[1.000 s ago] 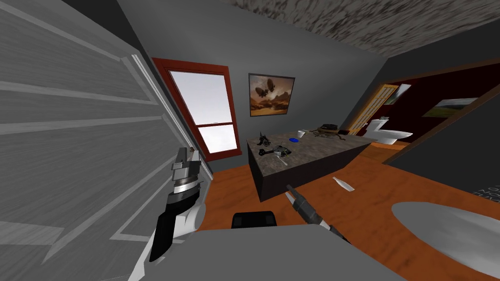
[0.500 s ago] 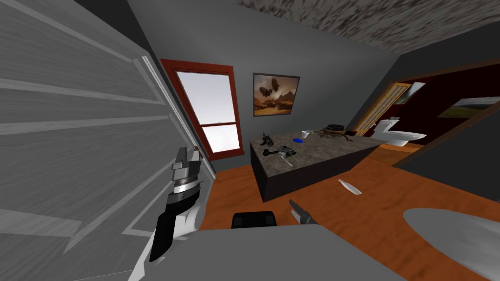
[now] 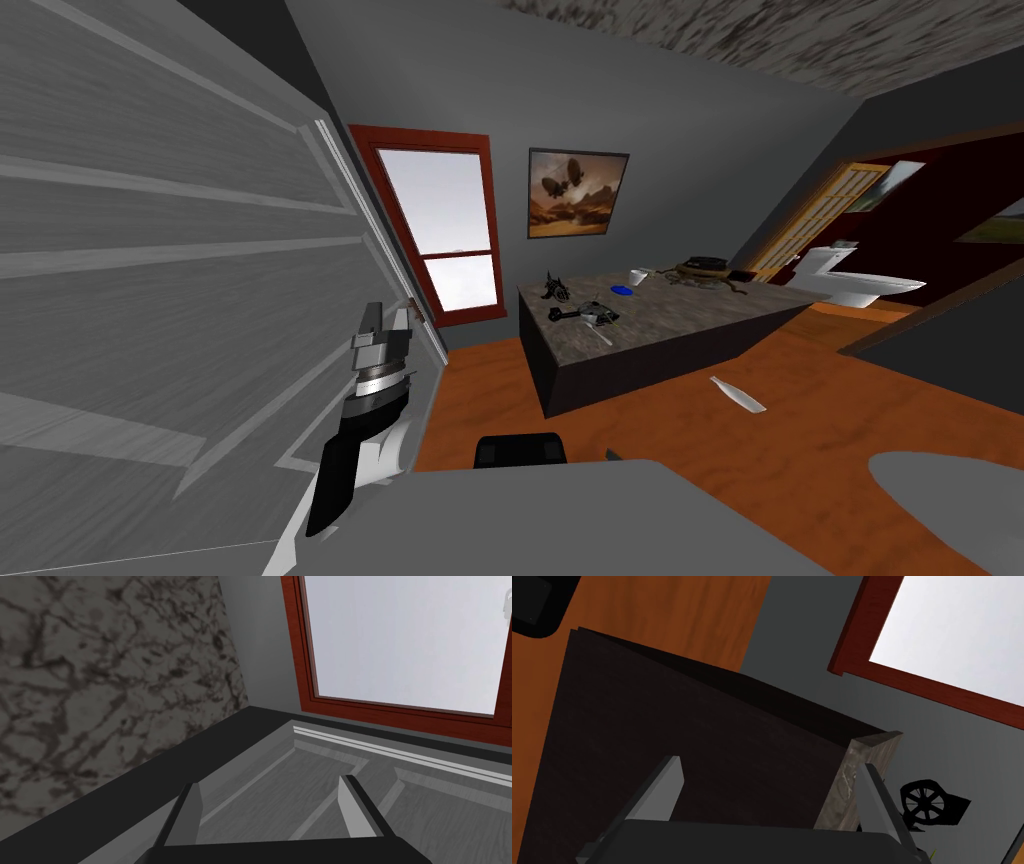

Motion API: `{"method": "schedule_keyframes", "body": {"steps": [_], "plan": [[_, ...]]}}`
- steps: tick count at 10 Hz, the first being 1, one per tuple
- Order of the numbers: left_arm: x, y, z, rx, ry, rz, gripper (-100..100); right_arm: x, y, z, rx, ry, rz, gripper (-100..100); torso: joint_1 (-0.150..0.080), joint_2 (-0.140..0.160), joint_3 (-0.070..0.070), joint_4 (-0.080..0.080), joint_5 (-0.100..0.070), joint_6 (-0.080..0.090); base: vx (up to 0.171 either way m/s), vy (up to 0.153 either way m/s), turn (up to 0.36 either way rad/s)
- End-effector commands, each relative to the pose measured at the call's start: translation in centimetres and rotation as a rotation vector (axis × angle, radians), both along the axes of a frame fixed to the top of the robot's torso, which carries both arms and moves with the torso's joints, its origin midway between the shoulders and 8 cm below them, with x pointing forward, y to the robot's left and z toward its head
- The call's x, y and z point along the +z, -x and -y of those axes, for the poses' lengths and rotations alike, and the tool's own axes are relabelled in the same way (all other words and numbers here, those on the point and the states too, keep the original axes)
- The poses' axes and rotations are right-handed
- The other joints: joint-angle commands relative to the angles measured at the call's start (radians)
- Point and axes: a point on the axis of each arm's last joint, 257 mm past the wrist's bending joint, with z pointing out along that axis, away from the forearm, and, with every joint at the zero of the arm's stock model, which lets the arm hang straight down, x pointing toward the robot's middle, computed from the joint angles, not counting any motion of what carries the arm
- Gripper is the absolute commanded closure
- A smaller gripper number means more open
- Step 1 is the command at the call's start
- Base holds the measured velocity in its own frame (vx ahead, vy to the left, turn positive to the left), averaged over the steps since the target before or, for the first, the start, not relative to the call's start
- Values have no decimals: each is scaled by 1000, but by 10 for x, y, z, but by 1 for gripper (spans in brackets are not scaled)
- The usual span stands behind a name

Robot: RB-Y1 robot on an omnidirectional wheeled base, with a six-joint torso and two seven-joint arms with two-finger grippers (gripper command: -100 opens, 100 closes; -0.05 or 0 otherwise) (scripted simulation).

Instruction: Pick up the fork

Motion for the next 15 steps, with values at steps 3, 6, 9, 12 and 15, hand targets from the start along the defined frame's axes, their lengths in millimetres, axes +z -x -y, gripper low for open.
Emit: {"method": "schedule_keyframes", "body": {"steps": [3,6,9,12,15], "plan": [[0,0,0,0,0,0,0,-18,44,30,46,70,-116,-100,-3,1,0,0,0,0,19,39,54],[0,0,0,0,0,0,0,-28,74,59,108,145,-198,-100,-1,-1,-1,0,0,0,40,51,70],[0,0,0,0,0,0,0,-42,120,100,161,239,-320,-100,-1,-1,-1,0,0,0,46,55,114],[0,0,0,0,0,0,0,-41,140,134,210,313,-381,-100,-1,-2,-1,0,0,0,51,39,93],[0,0,0,0,0,0,0,-39,170,186,258,418,-470,-100,-2,-3,-2,-1,0,0,69,35,124]]}}
